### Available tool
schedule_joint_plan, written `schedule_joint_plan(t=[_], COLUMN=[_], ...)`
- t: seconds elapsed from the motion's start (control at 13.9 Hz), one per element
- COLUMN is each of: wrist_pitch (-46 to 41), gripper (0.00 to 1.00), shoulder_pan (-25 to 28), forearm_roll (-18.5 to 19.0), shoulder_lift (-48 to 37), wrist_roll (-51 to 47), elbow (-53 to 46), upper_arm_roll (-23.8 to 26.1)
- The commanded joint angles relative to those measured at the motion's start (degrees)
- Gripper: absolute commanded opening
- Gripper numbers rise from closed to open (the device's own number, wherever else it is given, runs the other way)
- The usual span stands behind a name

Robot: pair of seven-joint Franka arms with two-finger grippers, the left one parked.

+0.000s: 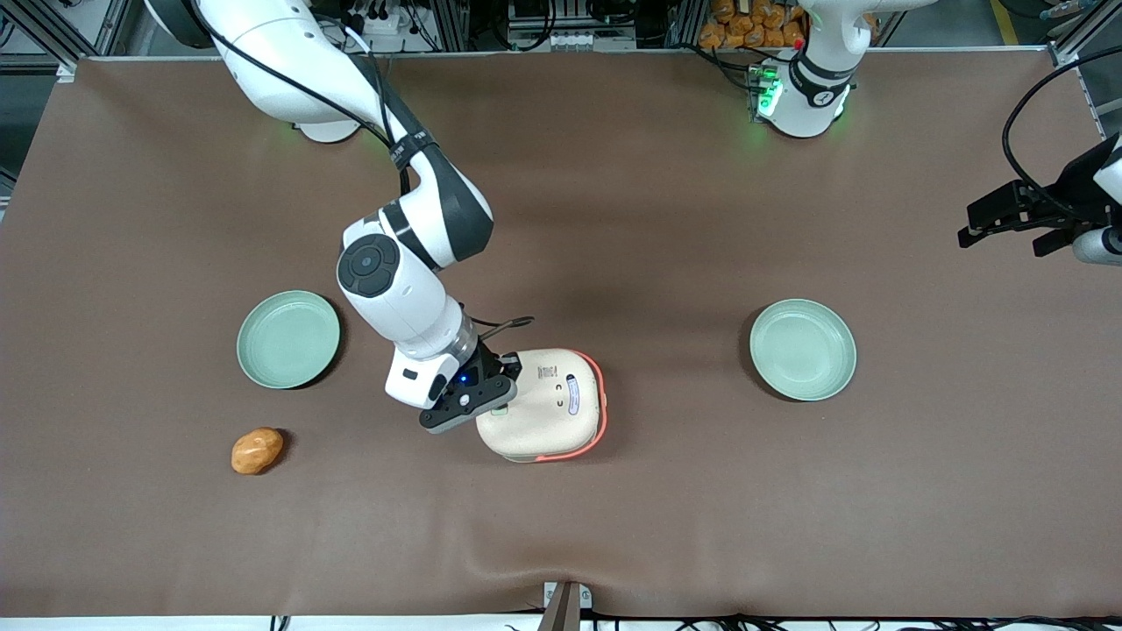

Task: Press rice cooker button with right arm
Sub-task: 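Press down on the rice cooker's green button with the right gripper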

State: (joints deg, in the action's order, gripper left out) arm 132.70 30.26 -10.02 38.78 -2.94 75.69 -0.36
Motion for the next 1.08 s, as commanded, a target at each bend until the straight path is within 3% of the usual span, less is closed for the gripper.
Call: schedule_joint_plan(t=[0.0, 0.14, 0.22, 0.29, 0.36, 0.5, 0.79, 0.94, 1.01], wrist_pitch=[-4.27, -6.74, -7.45, -7.54, -7.89, -9.12, -11.31, -12.99, -13.25], gripper=[0.00, 0.00, 0.07, 0.20, 0.40, 0.65, 0.78, 0.99, 1.00], shoulder_pan=[-0.29, -0.64, -0.64, -0.73, -0.73, -1.52, -2.75, -4.24, -5.21], forearm_roll=[-1.14, -1.23, -1.14, -1.14, -1.14, -1.14, -1.14, -1.05, -1.05], shoulder_lift=[-2.03, -4.66, -5.63, -6.77, -7.57, -8.62, -11.17, -13.45, -14.94], wrist_roll=[0.57, 0.57, 0.48, 0.48, 0.48, 0.39, 0.48, 0.48, 0.83], elbow=[-1.42, -1.34, -1.25, -0.99, -0.90, -0.89, -0.02, 1.99, 4.09], upper_arm_roll=[0.54, 0.45, 0.45, 0.45, 0.36, 0.36, 0.45, 0.45, 0.54])
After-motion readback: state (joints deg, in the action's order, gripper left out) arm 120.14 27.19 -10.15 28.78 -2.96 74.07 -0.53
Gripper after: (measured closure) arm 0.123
